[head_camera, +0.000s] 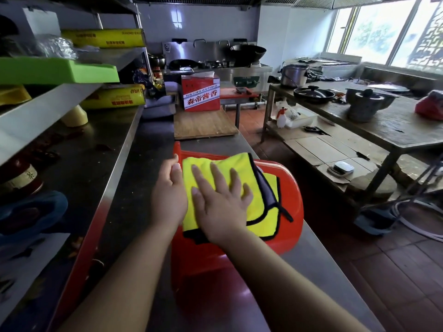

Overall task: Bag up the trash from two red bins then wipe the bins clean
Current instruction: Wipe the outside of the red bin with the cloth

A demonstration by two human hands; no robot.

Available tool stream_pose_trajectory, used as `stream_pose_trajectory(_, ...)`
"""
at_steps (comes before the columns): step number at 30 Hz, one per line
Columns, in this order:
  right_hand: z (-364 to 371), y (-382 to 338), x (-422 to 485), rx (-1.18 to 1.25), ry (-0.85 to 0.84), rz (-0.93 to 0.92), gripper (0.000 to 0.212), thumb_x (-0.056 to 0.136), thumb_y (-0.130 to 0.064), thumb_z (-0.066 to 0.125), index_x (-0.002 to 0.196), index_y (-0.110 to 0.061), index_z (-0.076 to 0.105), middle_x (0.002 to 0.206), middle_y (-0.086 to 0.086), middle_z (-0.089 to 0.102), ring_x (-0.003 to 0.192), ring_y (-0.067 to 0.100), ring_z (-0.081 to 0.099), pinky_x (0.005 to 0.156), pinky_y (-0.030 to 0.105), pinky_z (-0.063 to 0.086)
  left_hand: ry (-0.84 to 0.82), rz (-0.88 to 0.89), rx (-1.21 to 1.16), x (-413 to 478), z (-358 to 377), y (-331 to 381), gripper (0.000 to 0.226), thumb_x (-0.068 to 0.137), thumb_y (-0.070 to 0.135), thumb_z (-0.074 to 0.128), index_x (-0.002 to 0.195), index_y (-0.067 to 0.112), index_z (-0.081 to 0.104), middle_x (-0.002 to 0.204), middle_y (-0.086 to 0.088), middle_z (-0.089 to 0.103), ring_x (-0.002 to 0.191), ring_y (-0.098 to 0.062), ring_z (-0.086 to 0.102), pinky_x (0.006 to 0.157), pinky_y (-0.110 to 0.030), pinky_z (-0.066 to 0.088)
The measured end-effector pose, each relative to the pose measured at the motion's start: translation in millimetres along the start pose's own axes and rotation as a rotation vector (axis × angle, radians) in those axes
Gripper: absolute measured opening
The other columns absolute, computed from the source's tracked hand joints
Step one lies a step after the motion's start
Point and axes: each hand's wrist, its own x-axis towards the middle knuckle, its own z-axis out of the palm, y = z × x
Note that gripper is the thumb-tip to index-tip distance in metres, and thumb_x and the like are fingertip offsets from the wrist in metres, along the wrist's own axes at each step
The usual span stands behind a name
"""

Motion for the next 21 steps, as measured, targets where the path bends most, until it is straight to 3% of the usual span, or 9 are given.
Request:
stream_pose_trajectory(5, 1.2, 23.9, -4.3, -0.032, 0.076, -0.089, 0.052, 0.091, -0.060, 0.010, 0.143, -0.057, 0.013, 0.158, -0.011, 0.017, 0.145, 0.032, 0.006, 0.107, 0.054, 0.008, -0.010, 0.031, -0.004, 1.1, -2.3, -1.9, 0.035, 0.102, 0.033, 0.031, 0.132, 0.026, 0.048, 0.136, 0.007, 0.051, 0.116, -0.007, 0.046, 0.086, -0.021, 0.030)
stream_pose_trajectory(8, -1.9, 63.9, -2.4, -0.045, 0.078, 0.109, 0.057, 0.085, -0.066, 0.004, 0.141, -0.060, 0.010, 0.158, -0.014, 0.015, 0.145, 0.027, 0.003, 0.108, 0.049, 0.008, -0.012, 0.050, 0.007, 3.5, -3.1, -0.8, 0.037, 0.102, 0.032, 0.032, 0.134, 0.023, 0.048, 0.136, 0.006, 0.051, 0.119, -0.010, 0.048, 0.078, -0.017, 0.034)
stream_pose_trajectory(10, -8.4, 92.0, -0.3, -0.017, 0.084, 0.268, 0.051, 0.090, -0.065, 0.012, 0.141, -0.061, 0.012, 0.158, -0.014, 0.014, 0.145, 0.026, 0.002, 0.109, 0.050, 0.008, -0.021, 0.054, 0.019, 3.4, -3.3, 0.7, 0.038, 0.102, 0.033, 0.032, 0.136, 0.024, 0.047, 0.137, 0.006, 0.050, 0.120, -0.011, 0.048, 0.073, -0.013, 0.034)
stream_pose_trajectory(14, -20.2, 125.4, -1.2, 0.076, 0.086, 0.435, 0.045, 0.097, -0.057, 0.024, 0.141, -0.060, 0.016, 0.158, -0.012, 0.012, 0.145, 0.026, 0.002, 0.110, 0.053, 0.007, -0.061, 0.066, 0.055, -8.0, -6.8, 4.1, 0.042, 0.102, 0.036, 0.029, 0.142, 0.030, 0.038, 0.144, 0.004, 0.044, 0.127, -0.015, 0.045, 0.084, -0.020, 0.034)
stream_pose_trajectory(16, -22.2, 130.8, -1.9, 0.118, 0.096, 0.466, 0.044, 0.097, -0.057, 0.025, 0.140, -0.060, 0.017, 0.158, -0.011, 0.012, 0.145, 0.027, 0.003, 0.110, 0.055, 0.008, -0.114, 0.059, 0.109, -17.3, -10.2, 2.8, 0.044, 0.101, 0.041, 0.026, 0.145, 0.038, 0.029, 0.146, 0.004, 0.042, 0.115, -0.013, 0.053, 0.074, -0.018, 0.039)
stream_pose_trajectory(18, -22.3, 131.5, -3.1, 0.132, 0.099, 0.472, 0.044, 0.097, -0.057, 0.024, 0.140, -0.060, 0.017, 0.158, -0.010, 0.012, 0.145, 0.027, 0.003, 0.110, 0.055, 0.008, -0.156, 0.045, 0.166, -31.5, -13.2, 0.8, 0.047, 0.100, 0.044, 0.023, 0.146, 0.044, 0.018, 0.145, 0.004, 0.042, 0.082, 0.003, 0.053, 0.057, -0.013, 0.034)
stream_pose_trajectory(19, -22.4, 130.6, -4.2, 0.132, 0.100, 0.472, 0.044, 0.097, -0.057, 0.023, 0.140, -0.060, 0.016, 0.158, -0.010, 0.011, 0.145, 0.027, 0.003, 0.110, 0.055, 0.008, -0.165, 0.045, 0.176, -39.5, -13.7, -1.3, 0.048, 0.099, 0.046, 0.022, 0.146, 0.046, 0.013, 0.144, 0.003, 0.043, 0.075, 0.007, 0.048, 0.057, -0.014, 0.035)
stream_pose_trajectory(21, -23.1, 127.9, -7.2, 0.133, 0.105, 0.475, 0.045, 0.097, -0.056, 0.023, 0.141, -0.059, 0.016, 0.159, -0.010, 0.011, 0.145, 0.028, 0.003, 0.110, 0.055, 0.008, -0.158, 0.060, 0.174, -52.6, -12.7, -6.2, 0.050, 0.098, 0.048, 0.021, 0.146, 0.047, 0.008, 0.140, -0.001, 0.048, 0.088, -0.006, 0.058, 0.071, -0.020, 0.042)
